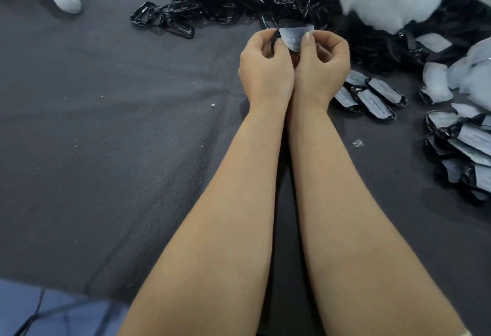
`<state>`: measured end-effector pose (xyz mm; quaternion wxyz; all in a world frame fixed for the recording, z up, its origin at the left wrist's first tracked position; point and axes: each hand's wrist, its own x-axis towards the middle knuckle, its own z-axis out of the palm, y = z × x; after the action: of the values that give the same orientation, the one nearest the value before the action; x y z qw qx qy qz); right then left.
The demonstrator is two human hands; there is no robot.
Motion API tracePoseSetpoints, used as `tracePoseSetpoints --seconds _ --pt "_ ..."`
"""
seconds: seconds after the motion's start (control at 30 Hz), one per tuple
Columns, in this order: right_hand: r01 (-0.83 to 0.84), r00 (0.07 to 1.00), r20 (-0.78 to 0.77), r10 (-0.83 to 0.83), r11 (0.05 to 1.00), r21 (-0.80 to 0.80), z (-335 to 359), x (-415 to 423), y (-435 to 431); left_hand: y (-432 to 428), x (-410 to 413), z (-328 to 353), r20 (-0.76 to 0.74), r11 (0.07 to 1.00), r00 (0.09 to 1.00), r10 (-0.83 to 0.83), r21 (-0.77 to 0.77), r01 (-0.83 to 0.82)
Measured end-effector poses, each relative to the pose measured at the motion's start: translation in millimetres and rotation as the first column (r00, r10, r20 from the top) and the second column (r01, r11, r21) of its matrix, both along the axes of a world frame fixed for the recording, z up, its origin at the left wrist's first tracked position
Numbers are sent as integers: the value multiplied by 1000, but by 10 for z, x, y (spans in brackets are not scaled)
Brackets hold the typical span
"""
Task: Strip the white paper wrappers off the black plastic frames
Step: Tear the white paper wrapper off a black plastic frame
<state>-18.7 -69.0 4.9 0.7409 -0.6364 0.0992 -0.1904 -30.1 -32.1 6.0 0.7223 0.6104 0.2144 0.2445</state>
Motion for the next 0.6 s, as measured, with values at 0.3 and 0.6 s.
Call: tracePoseSetpoints --seconds 0.3,0.6 --pt "-9 999 -49 10 1000 22 10 10 7 4 -10 9 -4 999 1000 29 -30 -30" --pt "-28 997 -67 30 999 35 6 15 1 -8 -23 23 0 998 999 47 -33 -47"
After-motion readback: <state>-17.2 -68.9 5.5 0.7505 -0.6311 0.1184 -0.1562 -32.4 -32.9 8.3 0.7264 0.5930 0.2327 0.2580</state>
